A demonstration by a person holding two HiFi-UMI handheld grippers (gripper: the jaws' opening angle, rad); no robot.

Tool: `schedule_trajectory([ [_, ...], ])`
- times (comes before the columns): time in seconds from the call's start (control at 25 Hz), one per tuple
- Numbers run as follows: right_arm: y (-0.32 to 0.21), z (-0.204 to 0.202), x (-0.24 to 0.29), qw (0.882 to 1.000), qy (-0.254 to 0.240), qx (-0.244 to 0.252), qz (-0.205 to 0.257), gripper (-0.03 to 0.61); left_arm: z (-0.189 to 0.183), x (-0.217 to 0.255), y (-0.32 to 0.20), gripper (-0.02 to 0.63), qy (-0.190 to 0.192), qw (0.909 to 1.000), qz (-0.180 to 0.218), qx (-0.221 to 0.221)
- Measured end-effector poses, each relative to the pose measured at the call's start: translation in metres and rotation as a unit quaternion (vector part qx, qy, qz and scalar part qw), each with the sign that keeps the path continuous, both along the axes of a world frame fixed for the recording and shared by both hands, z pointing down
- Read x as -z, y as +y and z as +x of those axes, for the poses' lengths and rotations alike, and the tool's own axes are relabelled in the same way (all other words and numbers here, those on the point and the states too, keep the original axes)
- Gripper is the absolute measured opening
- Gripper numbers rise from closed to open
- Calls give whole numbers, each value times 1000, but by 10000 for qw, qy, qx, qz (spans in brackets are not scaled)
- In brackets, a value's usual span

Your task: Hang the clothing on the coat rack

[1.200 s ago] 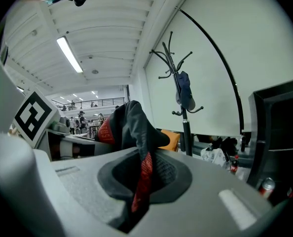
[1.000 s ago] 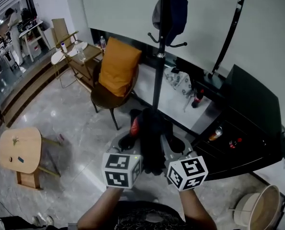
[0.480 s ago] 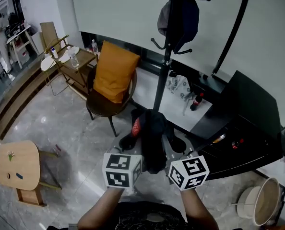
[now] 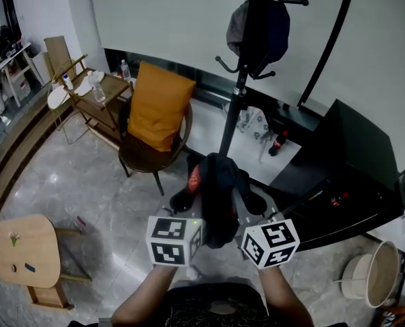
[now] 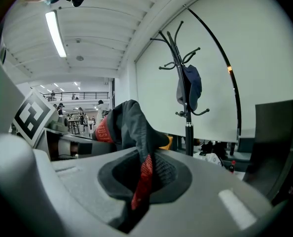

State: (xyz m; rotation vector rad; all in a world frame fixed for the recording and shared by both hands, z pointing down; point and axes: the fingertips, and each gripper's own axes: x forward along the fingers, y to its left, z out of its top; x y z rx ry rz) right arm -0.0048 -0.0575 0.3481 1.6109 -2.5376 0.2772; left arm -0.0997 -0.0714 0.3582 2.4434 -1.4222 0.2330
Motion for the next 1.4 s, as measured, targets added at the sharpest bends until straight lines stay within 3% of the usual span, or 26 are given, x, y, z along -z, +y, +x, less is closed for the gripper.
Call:
schedule_trajectory([
  [0.52, -34, 5, -2, 9998, 36, -174, 80, 26, 7, -6, -35, 31, 38, 9998, 21, -184],
  [1.4, -135, 47, 17, 9987, -95, 109, 485, 26, 50, 14, -133, 31, -208, 9990, 373, 105],
])
